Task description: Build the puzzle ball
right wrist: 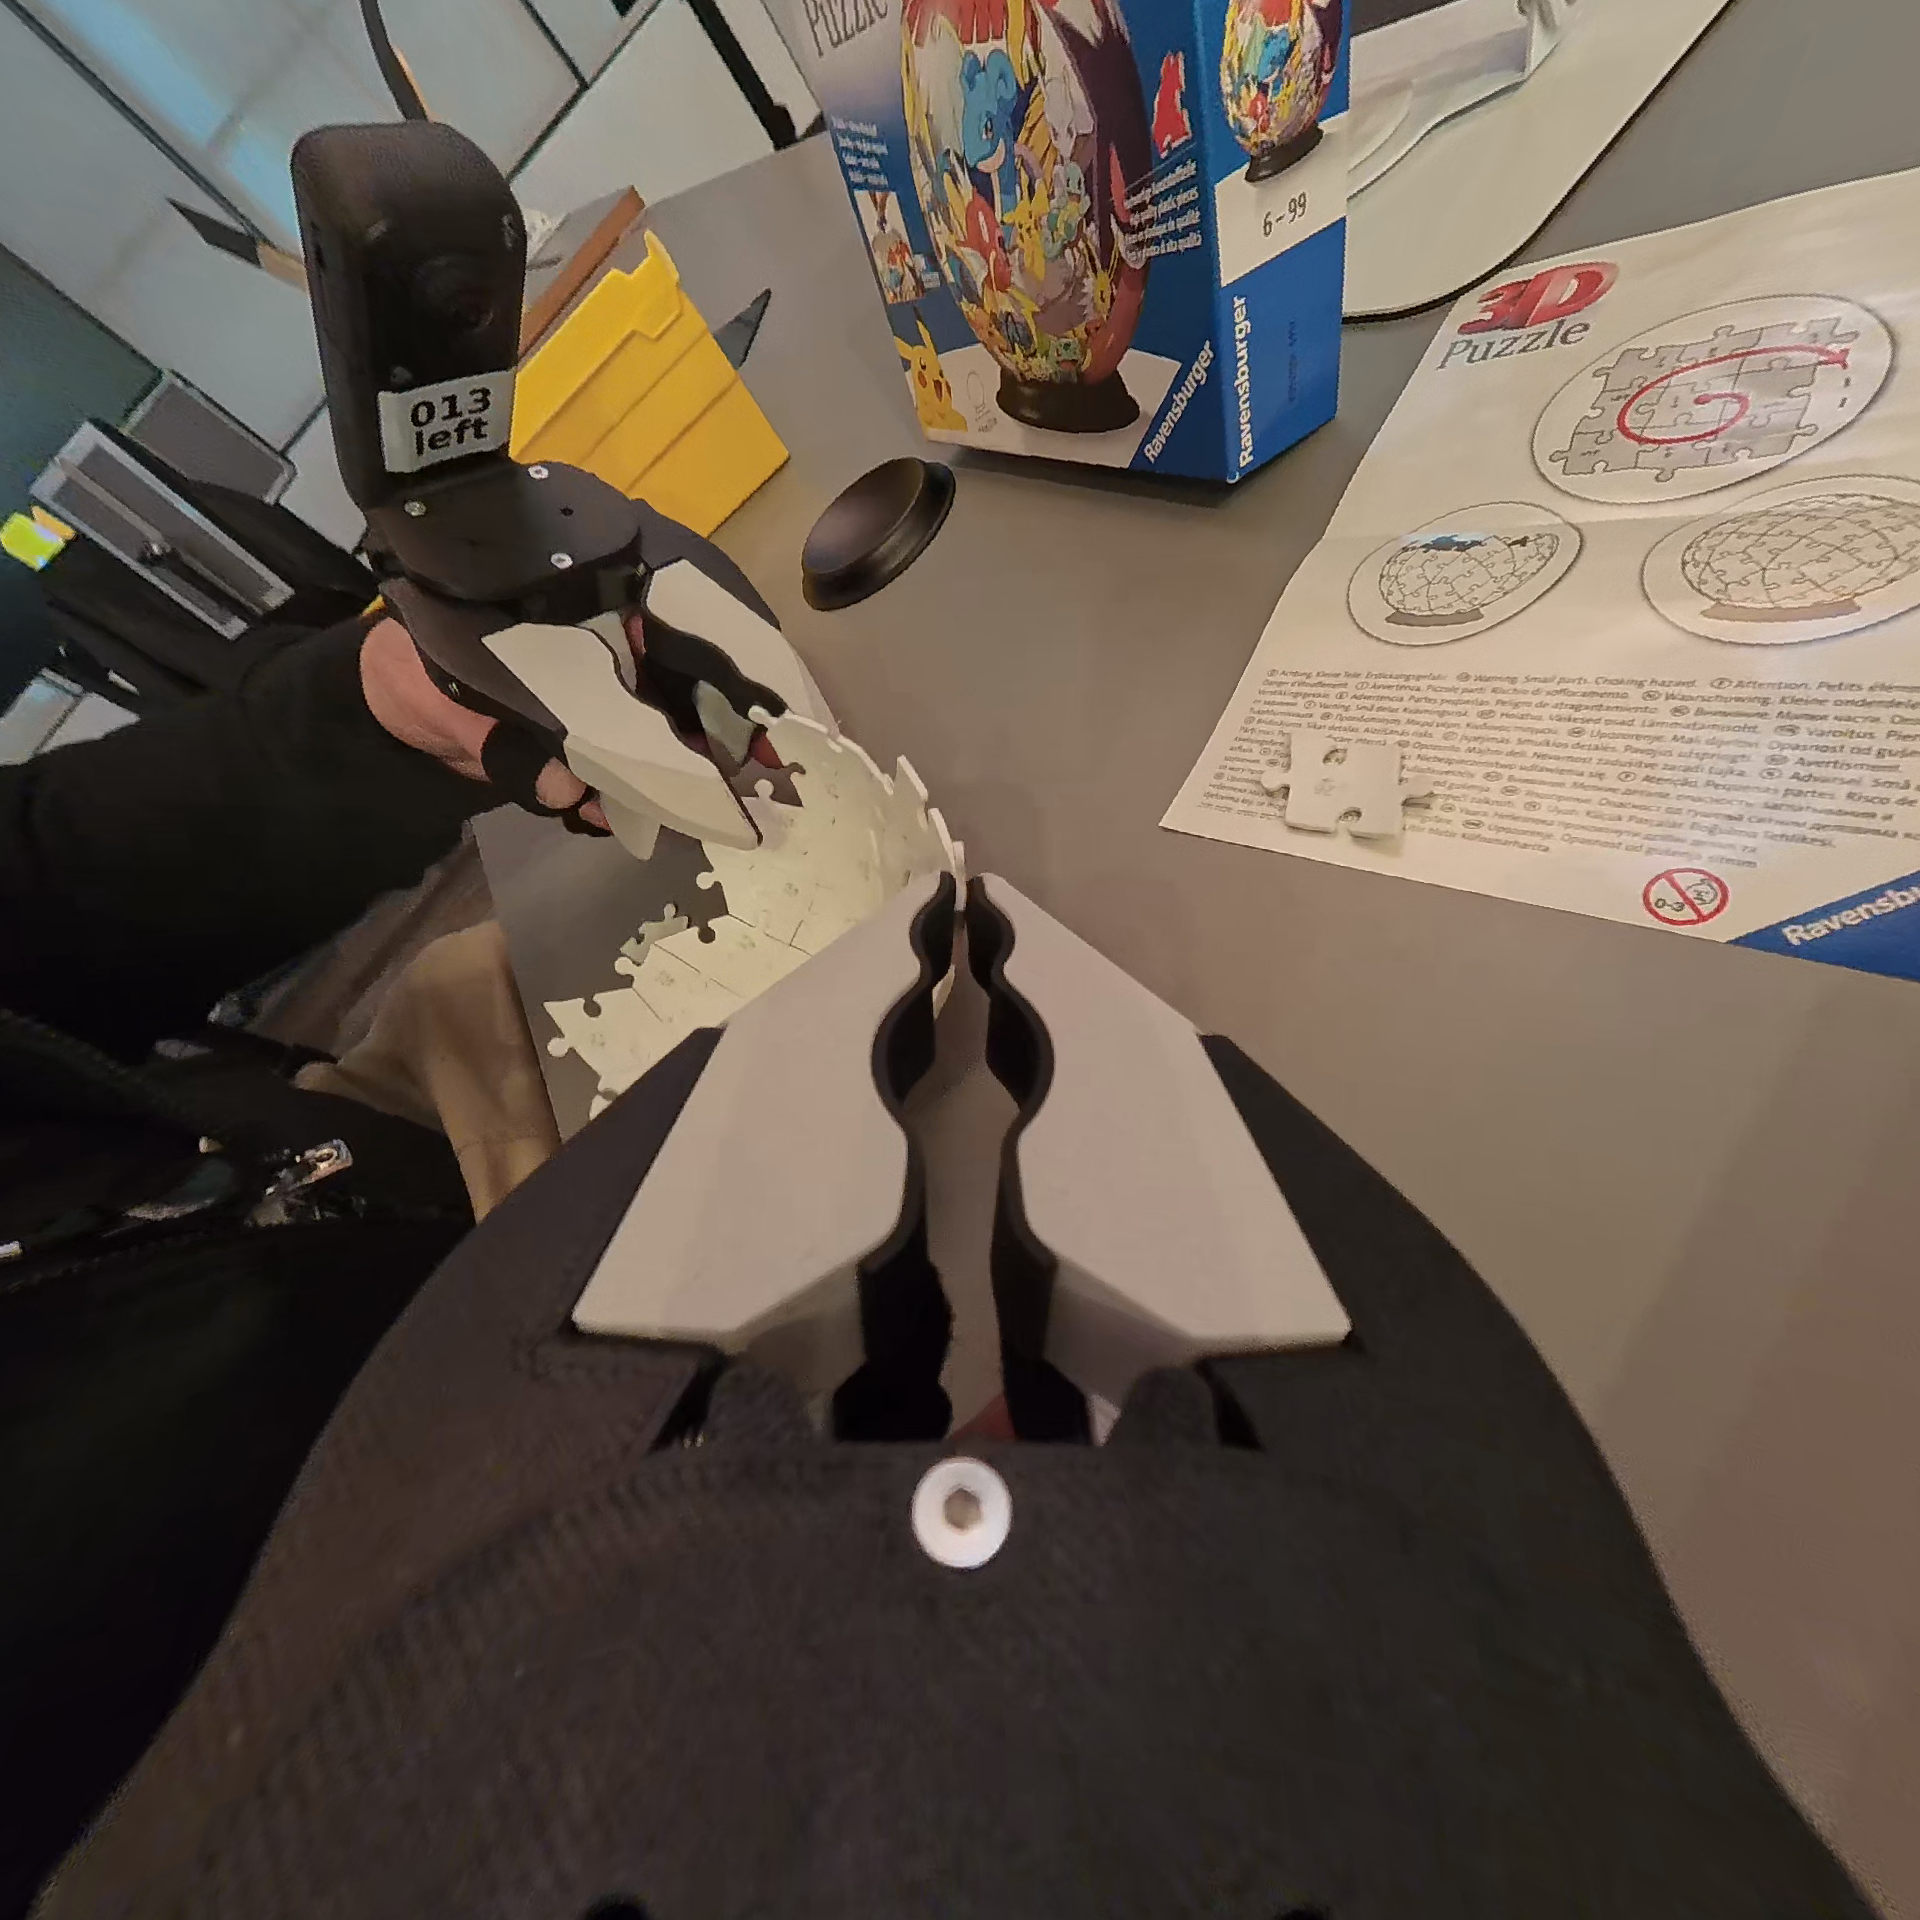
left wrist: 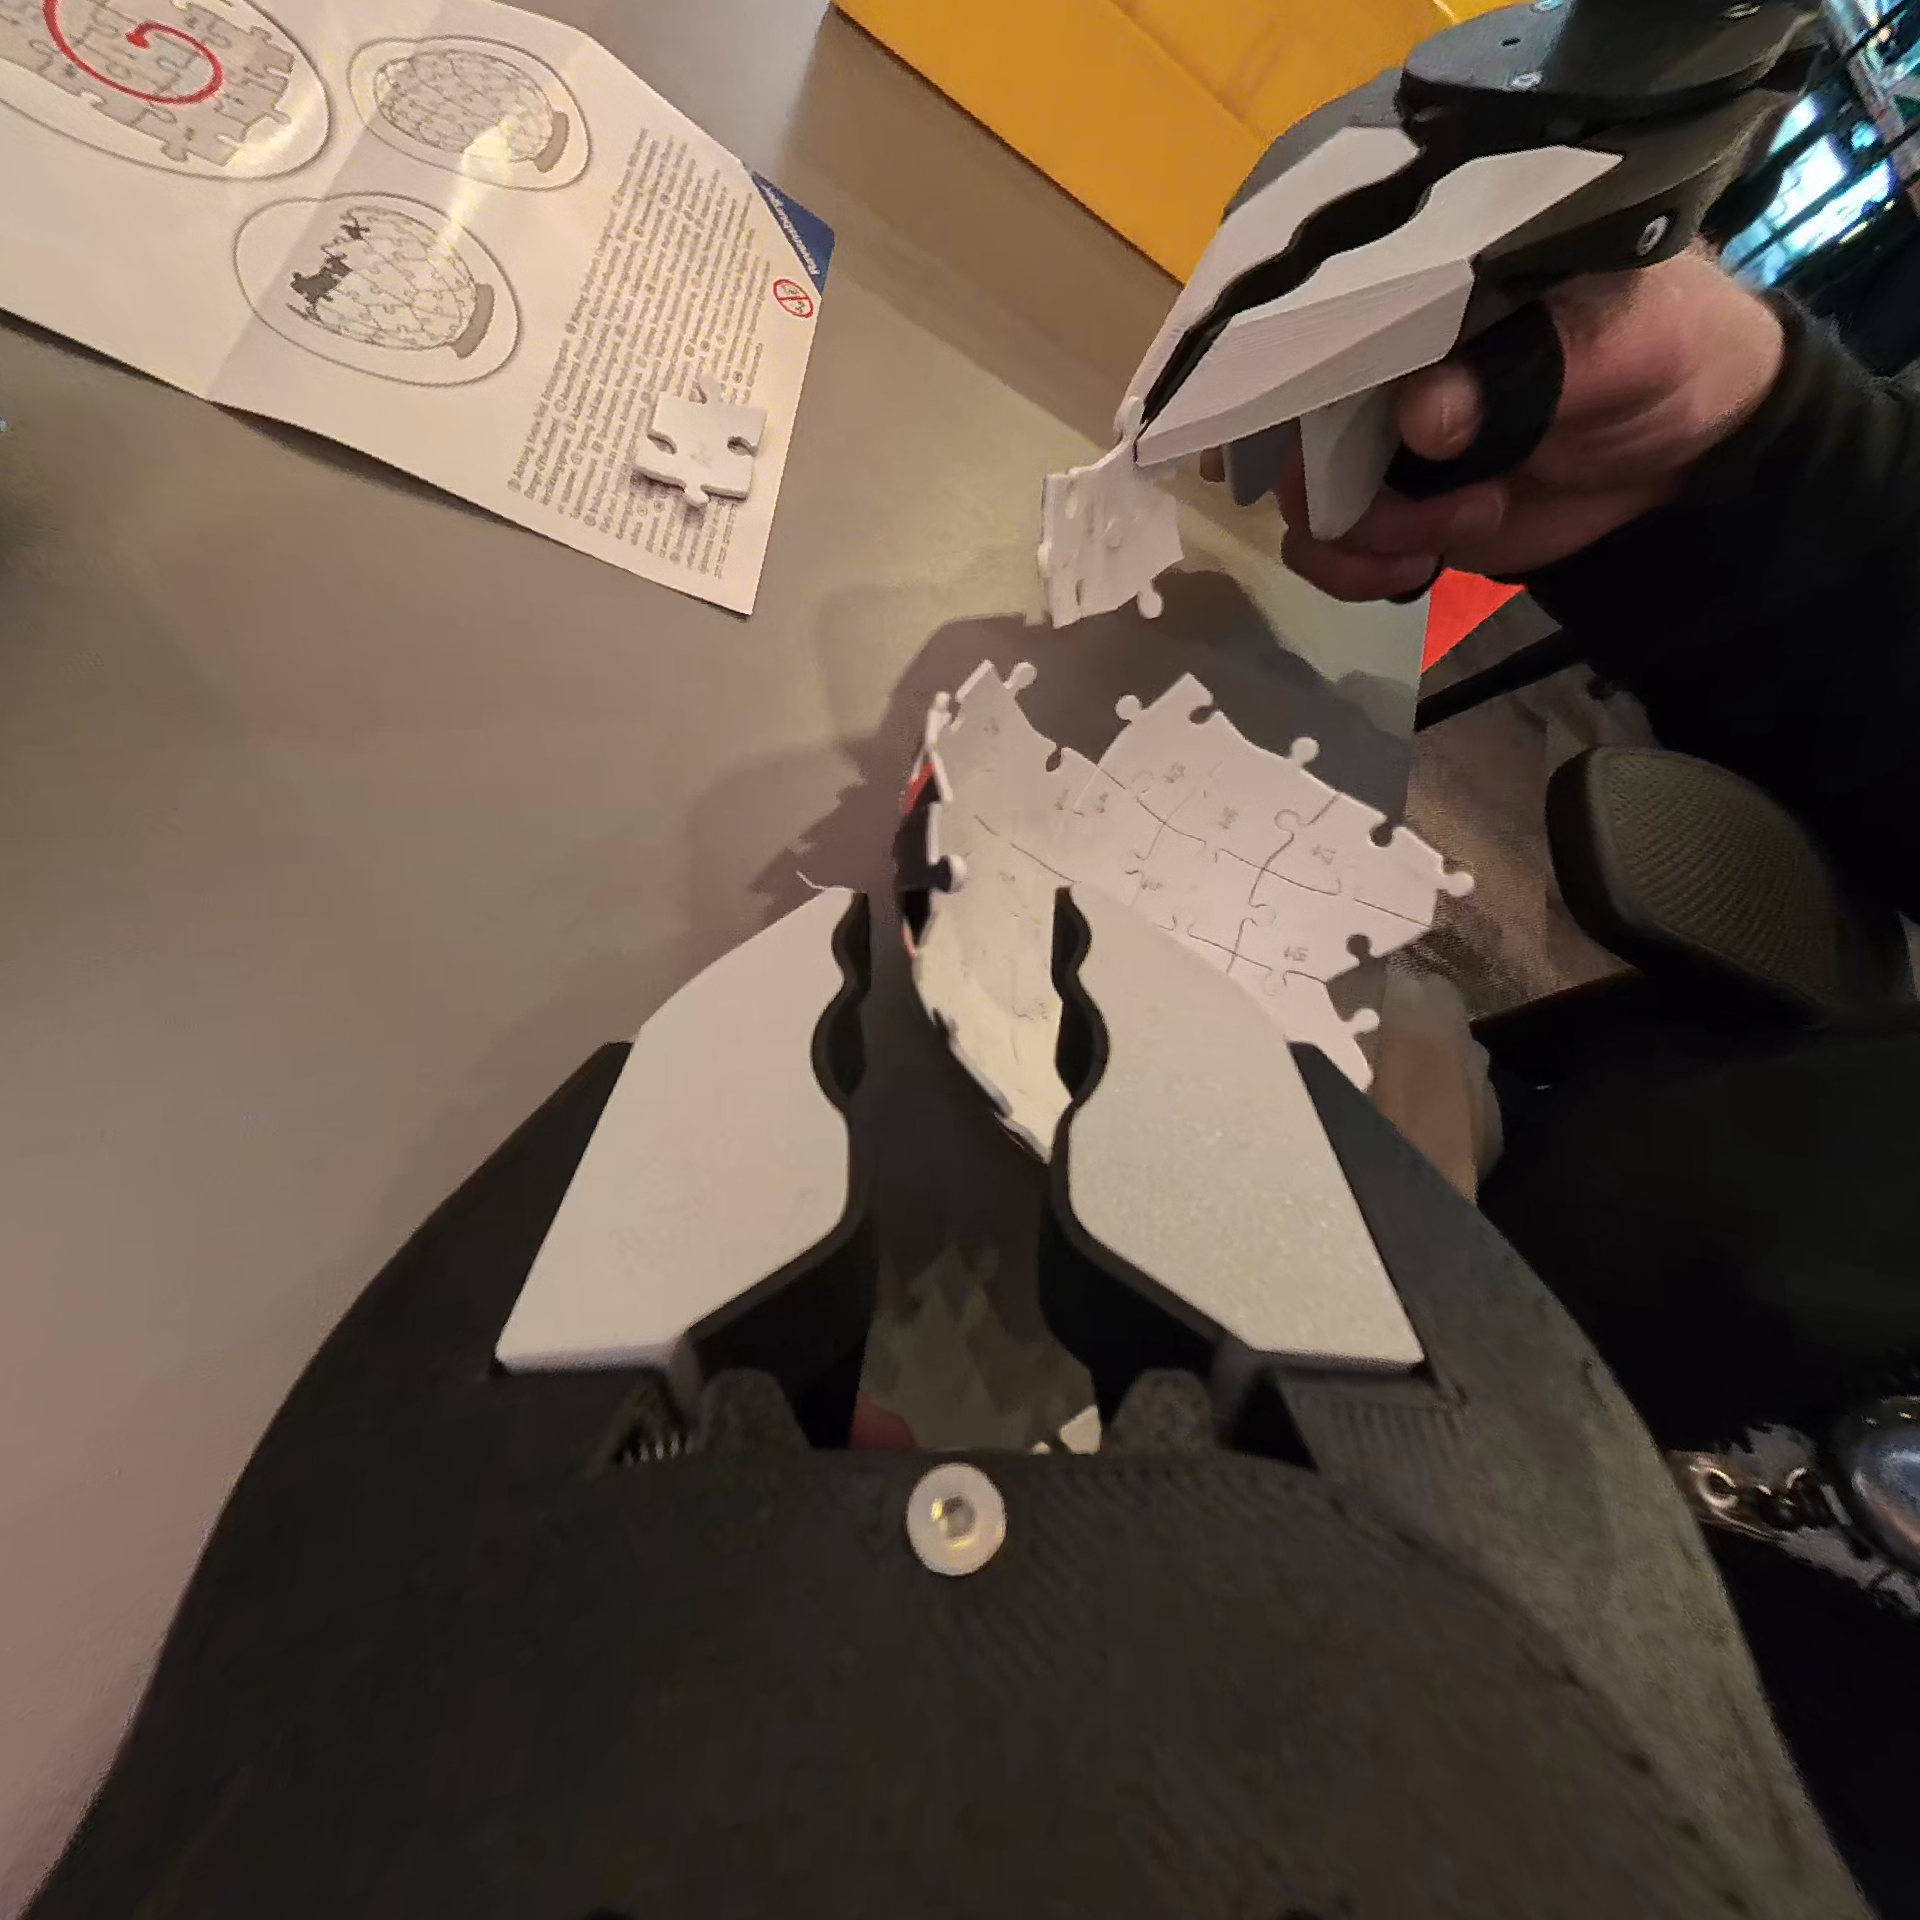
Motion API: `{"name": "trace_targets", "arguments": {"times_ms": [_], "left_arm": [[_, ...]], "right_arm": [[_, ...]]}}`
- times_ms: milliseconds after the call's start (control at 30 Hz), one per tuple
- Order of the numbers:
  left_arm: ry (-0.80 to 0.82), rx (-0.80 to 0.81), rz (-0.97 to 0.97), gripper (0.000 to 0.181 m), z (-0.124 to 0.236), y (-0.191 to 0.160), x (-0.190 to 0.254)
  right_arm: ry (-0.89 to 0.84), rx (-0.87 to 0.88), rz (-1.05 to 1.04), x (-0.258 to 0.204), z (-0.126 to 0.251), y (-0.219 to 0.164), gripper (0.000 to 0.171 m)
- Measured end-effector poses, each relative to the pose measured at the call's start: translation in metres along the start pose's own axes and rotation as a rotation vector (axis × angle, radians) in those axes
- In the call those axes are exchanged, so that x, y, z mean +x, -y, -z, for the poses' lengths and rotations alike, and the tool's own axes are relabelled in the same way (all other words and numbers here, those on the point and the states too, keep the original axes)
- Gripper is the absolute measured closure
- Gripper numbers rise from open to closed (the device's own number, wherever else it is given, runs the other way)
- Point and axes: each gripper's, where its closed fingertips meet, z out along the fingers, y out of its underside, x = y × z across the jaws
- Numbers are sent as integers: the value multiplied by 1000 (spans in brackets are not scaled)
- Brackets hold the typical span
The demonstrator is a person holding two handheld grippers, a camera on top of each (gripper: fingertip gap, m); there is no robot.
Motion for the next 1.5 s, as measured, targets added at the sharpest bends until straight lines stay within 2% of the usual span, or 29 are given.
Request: {"name": "trace_targets", "arguments": {"times_ms": [100,233,533,967,1133,1267,1433,1500], "left_arm": [[-8,-12,-38,151,-3,3,-3],[6,-36,-7,171,-7,0,-3],[102,48,135,172,1,-9,2],[61,60,176,156,5,-16,26],[41,33,105,136,19,-13,27],[87,-9,-55,120,32,8,20],[104,-106,-156,129,17,30,-6],[48,-216,-178,133,3,22,-8]], "right_arm": [[-13,37,-40,1,-3,0,171],[-31,54,-56,-1,-5,-4,171],[-60,104,-109,-5,-6,-8,171],[-101,115,-77,-10,-10,-12,171],[-106,111,-61,-11,-14,-15,170],[-114,112,-51,-11,-16,-13,171],[-131,107,-24,-10,-20,-9,171],[-134,106,-21,-10,-21,-8,171]]}}
